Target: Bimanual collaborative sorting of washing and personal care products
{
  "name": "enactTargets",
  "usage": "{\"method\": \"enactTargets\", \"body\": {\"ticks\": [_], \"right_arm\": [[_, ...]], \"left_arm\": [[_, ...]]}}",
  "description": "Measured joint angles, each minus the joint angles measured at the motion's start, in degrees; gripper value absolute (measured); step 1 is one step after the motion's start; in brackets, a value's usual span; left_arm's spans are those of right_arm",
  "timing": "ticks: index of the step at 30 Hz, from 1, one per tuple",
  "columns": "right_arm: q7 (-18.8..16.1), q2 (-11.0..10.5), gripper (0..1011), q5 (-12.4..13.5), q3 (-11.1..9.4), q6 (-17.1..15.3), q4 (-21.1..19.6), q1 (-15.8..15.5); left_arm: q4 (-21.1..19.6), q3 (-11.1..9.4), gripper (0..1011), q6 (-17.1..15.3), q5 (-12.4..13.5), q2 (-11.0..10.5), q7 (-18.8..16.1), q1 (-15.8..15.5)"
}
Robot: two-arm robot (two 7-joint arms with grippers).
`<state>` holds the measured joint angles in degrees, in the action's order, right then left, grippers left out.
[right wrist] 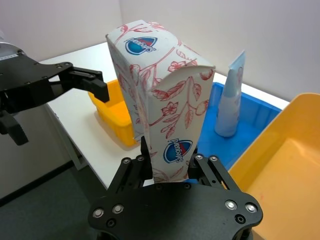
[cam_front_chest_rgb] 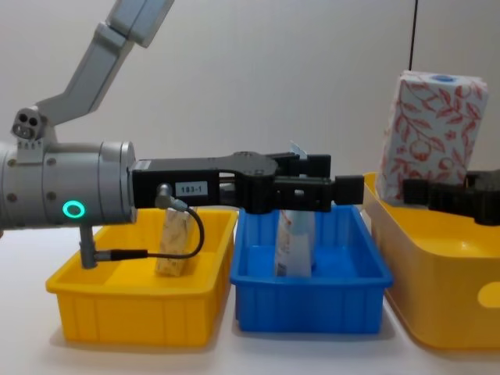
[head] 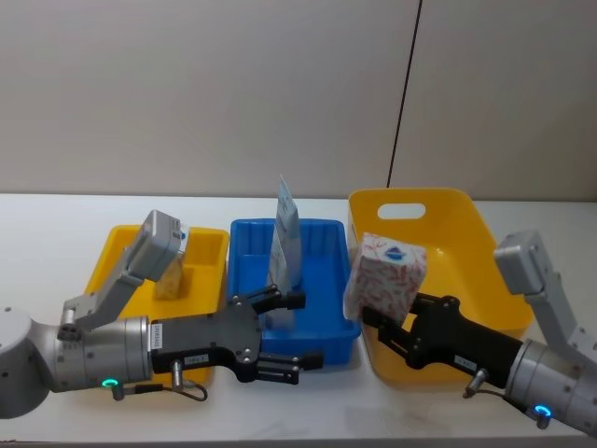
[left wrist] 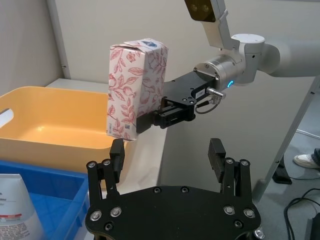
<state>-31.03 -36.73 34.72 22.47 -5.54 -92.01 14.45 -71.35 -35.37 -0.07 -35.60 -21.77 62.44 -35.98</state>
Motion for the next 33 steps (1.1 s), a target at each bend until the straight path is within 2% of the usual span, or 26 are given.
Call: {"method": "enactTargets", "body": {"ticks": [9,15,24,27,28,29,33], "right_arm": [[3.22,0.14,338,-0.01,-1.55,0.15,-0.63,-1.3],[6.81,0.96,338,-1.32,-2.48,0.2,-0.93,-1.88],[12.97,2.5,339,-4.36,-3.54,0.19,-1.05,-2.15],[16.05,3.34,338,-6.08,-3.86,-0.07,-1.05,-2.13],[16.05,3.34,338,-6.08,-3.86,-0.07,-1.05,-2.13],[17.84,3.82,339,-7.11,-4.01,-0.39,-0.99,-2.07],[20.38,4.53,338,-8.56,-4.16,-0.93,-0.87,-1.92]], "left_arm": [[-0.06,0.06,1002,0.04,-0.06,0.01,-0.05,-0.05],[-0.07,0.09,1002,0.06,-0.09,0.01,-0.08,-0.07],[-0.06,0.09,1002,0.09,-0.11,0.01,-0.09,-0.07],[-0.07,0.09,1002,0.09,-0.11,0.01,-0.09,-0.07],[-0.06,0.09,1002,0.09,-0.11,0.01,-0.09,-0.07],[-0.06,0.08,1002,0.09,-0.11,0.01,-0.1,-0.07],[-0.06,0.08,1002,0.09,-0.11,0.01,-0.09,-0.07]]}}
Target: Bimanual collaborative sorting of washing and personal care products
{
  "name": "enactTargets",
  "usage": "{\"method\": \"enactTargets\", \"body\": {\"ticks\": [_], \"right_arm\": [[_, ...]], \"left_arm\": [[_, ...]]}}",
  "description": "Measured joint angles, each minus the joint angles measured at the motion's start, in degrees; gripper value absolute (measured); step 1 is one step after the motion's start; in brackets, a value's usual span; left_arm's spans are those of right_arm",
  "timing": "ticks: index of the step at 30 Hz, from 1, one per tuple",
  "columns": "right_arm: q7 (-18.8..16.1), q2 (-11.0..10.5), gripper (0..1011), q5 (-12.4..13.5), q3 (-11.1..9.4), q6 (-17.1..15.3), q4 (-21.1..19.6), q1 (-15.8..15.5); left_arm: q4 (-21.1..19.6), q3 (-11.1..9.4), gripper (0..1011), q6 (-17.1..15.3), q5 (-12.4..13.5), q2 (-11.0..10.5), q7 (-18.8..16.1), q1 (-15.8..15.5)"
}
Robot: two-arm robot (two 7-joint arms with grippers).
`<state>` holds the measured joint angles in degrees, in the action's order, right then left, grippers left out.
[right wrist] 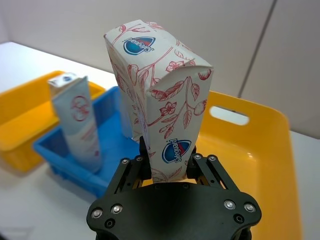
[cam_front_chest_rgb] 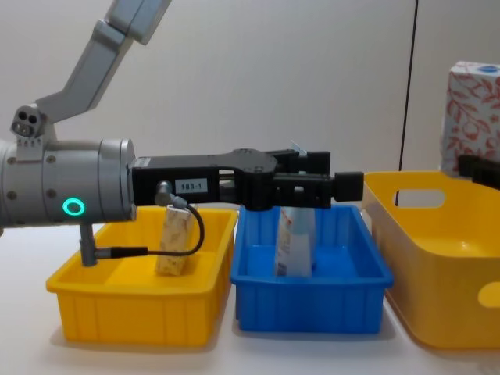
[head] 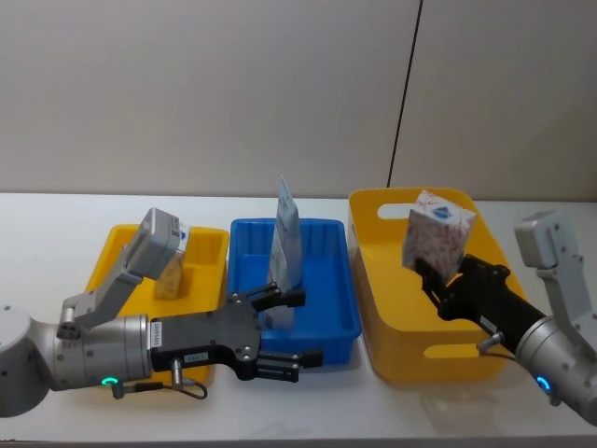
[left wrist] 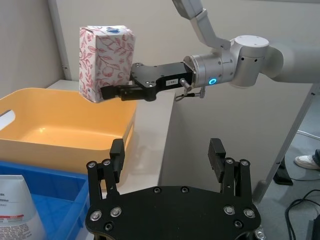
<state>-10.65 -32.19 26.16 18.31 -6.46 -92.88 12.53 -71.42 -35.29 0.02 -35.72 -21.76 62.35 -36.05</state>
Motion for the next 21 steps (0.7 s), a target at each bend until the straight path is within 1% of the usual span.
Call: {"method": "enactTargets", "body": {"ticks": [1,2,4,7,10,11,13,14,16,17,21], "right_arm": [[0.61,0.16,339,-0.31,-0.02,-0.16,0.03,0.03],[1.96,0.53,338,-1.1,-0.06,-0.57,0.11,0.13],[3.16,0.88,338,-1.76,-0.1,-0.99,0.21,0.21],[6.36,1.98,339,-3.55,-0.14,-2.24,0.53,0.51],[8.16,2.64,338,-4.49,-0.15,-3.07,0.78,0.7],[9.37,3.09,338,-5.09,-0.15,-3.72,0.95,0.8],[10.59,3.56,338,-5.66,-0.16,-4.4,1.11,0.91],[11.98,4.17,338,-6.23,-0.17,-5.34,1.3,1.02],[13.12,4.64,338,-6.64,-0.21,-6.21,1.43,1.09],[14.46,5.44,338,-7.04,-0.29,-7.26,1.68,1.19],[16.65,6.69,338,-7.46,-0.52,-9.31,2.03,1.27]], "left_arm": [[0.0,0.0,1002,0.0,0.0,0.0,0.0,0.0],[0.0,0.0,1002,0.0,0.0,0.0,0.0,0.0],[0.0,0.0,1002,0.01,0.0,0.0,0.0,0.0],[0.0,0.0,1002,0.0,0.01,0.0,0.0,0.0],[0.0,0.0,1002,0.01,0.01,0.0,0.0,0.0],[0.0,0.0,1002,0.0,0.01,0.0,0.0,0.0],[0.01,0.0,1002,0.0,0.01,0.0,0.0,0.0],[0.0,0.01,1002,0.0,0.01,0.0,0.0,0.0],[0.0,0.0,1002,0.0,0.01,0.0,0.0,0.0],[0.0,0.0,1002,0.0,0.01,0.0,0.0,0.0],[0.0,0.0,1002,0.0,0.01,0.0,0.0,0.0]]}}
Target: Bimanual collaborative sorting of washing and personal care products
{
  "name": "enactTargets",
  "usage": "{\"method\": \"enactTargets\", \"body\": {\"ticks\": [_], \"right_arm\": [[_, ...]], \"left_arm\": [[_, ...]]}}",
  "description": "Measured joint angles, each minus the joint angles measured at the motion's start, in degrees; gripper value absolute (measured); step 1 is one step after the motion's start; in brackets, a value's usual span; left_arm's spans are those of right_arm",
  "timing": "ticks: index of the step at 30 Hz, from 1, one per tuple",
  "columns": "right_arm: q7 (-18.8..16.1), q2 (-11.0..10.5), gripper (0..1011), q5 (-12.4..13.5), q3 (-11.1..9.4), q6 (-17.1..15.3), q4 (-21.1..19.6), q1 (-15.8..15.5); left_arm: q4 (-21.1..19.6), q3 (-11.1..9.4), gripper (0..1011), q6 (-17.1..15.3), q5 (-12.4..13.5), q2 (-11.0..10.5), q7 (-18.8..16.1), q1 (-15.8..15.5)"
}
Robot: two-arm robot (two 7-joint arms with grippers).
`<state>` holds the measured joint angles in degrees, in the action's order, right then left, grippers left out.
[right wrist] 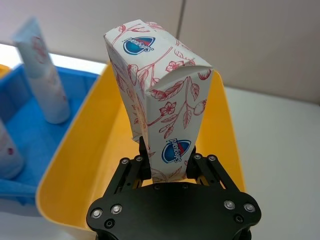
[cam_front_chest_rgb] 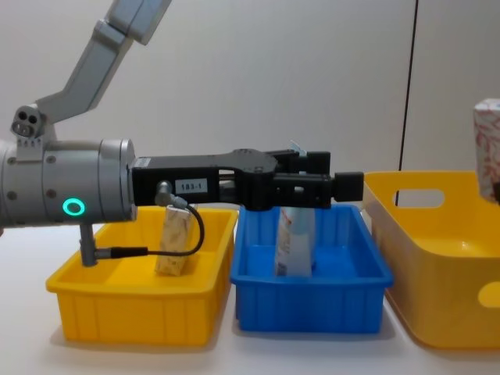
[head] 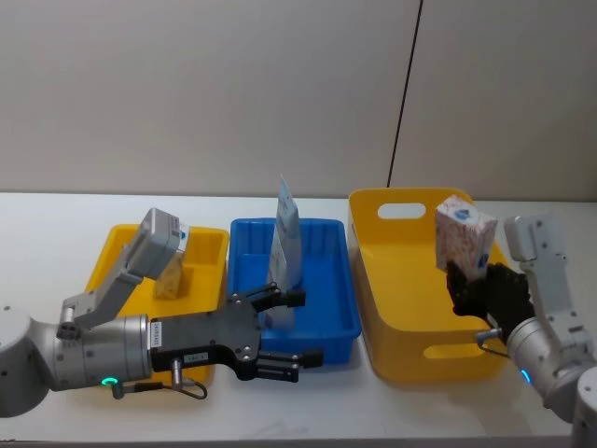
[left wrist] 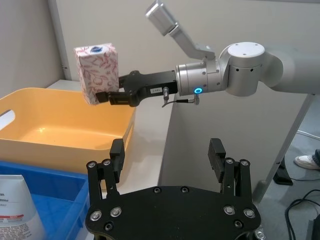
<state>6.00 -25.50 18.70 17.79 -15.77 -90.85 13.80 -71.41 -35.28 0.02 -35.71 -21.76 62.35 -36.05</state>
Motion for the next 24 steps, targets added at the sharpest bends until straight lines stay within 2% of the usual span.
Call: {"method": "enactTargets", "body": {"ticks": [5,9,16,24], "right_arm": [[4.29,3.0,338,-0.05,-0.93,-4.57,0.76,0.09],[5.95,4.54,338,0.01,-1.38,-6.25,1.18,0.09],[7.94,6.42,338,0.09,-1.83,-8.25,1.75,0.11],[9.18,7.6,340,0.16,-2.1,-9.43,2.1,0.14]], "left_arm": [[0.0,0.0,1002,0.0,0.0,0.0,0.0,0.0],[0.0,0.0,1002,0.0,0.0,0.0,0.0,0.0],[0.0,0.0,1002,0.0,0.0,0.0,0.0,0.0],[0.0,0.0,1002,0.0,0.0,0.0,0.0,0.0]]}}
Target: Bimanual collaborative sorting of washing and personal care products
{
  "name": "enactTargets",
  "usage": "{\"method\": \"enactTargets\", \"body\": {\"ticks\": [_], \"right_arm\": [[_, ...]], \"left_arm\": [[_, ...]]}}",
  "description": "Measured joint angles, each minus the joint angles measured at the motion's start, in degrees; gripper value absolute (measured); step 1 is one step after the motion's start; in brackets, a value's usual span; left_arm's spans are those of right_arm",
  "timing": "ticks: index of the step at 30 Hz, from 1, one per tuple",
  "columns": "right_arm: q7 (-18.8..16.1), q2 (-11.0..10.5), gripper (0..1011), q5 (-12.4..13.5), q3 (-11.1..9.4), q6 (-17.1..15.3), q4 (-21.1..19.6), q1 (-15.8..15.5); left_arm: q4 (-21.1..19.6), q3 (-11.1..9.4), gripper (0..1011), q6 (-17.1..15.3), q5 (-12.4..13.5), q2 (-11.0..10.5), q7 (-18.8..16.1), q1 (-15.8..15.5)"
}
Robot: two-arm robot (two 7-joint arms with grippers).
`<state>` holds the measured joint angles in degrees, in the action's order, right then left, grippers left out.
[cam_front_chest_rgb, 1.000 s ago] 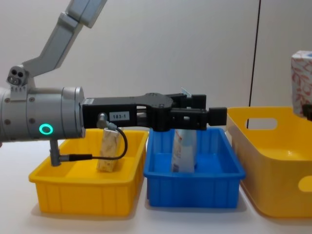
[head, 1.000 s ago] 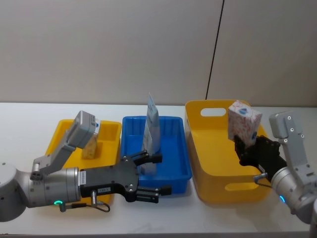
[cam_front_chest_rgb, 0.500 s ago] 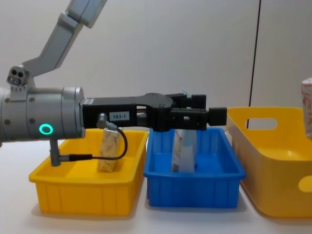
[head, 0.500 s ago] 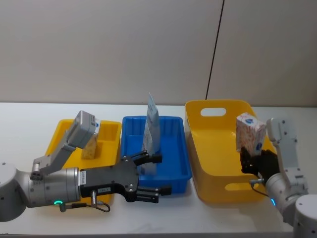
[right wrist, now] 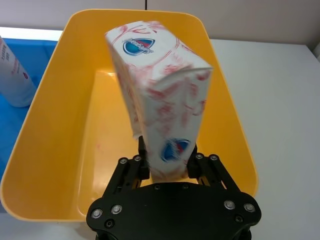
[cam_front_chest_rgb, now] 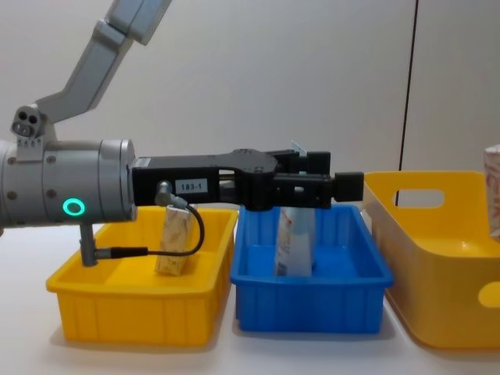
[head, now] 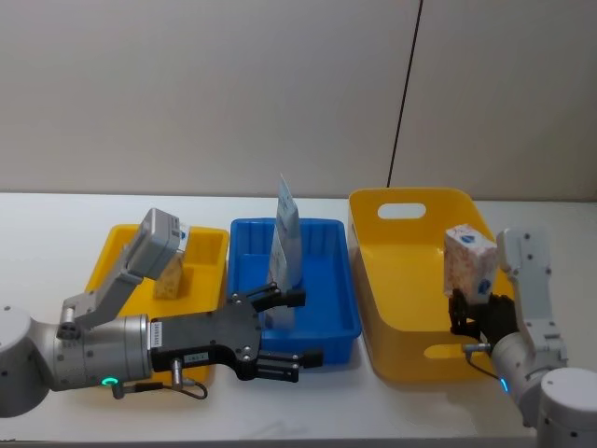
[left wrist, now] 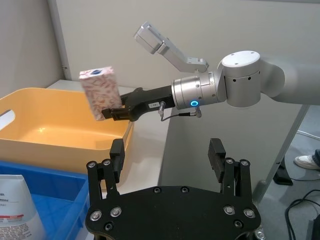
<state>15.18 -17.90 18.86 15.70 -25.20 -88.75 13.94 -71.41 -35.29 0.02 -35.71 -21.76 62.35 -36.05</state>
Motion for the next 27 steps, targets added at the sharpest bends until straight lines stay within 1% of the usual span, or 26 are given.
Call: {"method": "enactTargets", "body": {"ticks": [1,2,3,7,8,9,12,14,16,17,19,20,21,24,27], "right_arm": [[0.14,0.15,389,0.01,-0.04,-0.15,0.06,0.0],[0.22,0.21,408,0.02,-0.05,-0.22,0.08,0.0],[0.31,0.29,473,0.02,-0.07,-0.3,0.09,0.01],[0.6,0.59,556,0.04,-0.13,-0.6,0.18,0.01],[0.72,0.68,618,0.05,-0.15,-0.68,0.2,0.0],[0.78,0.72,632,0.05,-0.16,-0.73,0.22,0.01],[0.93,0.87,762,0.07,-0.21,-0.89,0.28,0.01],[0.98,0.94,779,0.07,-0.22,-0.95,0.29,0.0],[1.06,1.05,880,0.07,-0.23,-1.04,0.32,0.0],[1.08,1.07,880,0.07,-0.24,-1.06,0.32,0.0],[1.13,1.1,929,0.07,-0.25,-1.09,0.33,0.0],[1.16,1.13,974,0.07,-0.26,-1.11,0.34,0.0],[1.16,1.14,989,0.07,-0.27,-1.11,0.34,0.0],[1.15,1.17,1004,0.05,-0.3,-1.05,0.34,-0.02],[0.84,1.14,1004,-0.07,-0.35,-0.14,0.21,-0.08]], "left_arm": [[0.0,0.0,1002,0.0,0.0,0.0,0.0,0.0],[0.0,0.0,1002,0.0,0.0,0.0,0.0,0.0],[0.0,0.0,1002,0.0,0.0,0.0,0.0,0.0],[0.0,0.0,1002,0.0,0.0,0.0,0.0,0.0],[0.0,0.0,1002,0.0,0.0,0.0,0.0,0.0],[0.0,0.0,1002,0.0,0.0,0.0,0.0,0.0],[0.0,0.0,1002,0.0,0.0,0.0,0.0,0.0],[0.0,0.0,1002,0.0,0.0,0.0,0.0,0.0],[0.0,0.0,1002,0.0,0.0,0.0,0.0,0.0],[0.0,0.0,1002,0.0,0.0,0.0,0.0,0.0],[0.0,0.0,1002,0.0,0.0,0.0,0.0,0.0],[0.0,0.0,1002,0.0,0.0,0.0,0.0,0.0],[0.0,0.0,1002,0.0,0.0,0.0,0.0,0.0],[0.0,0.0,1002,0.0,0.0,0.0,0.0,0.0],[0.0,0.0,1002,0.0,0.0,0.0,0.0,0.0]]}}
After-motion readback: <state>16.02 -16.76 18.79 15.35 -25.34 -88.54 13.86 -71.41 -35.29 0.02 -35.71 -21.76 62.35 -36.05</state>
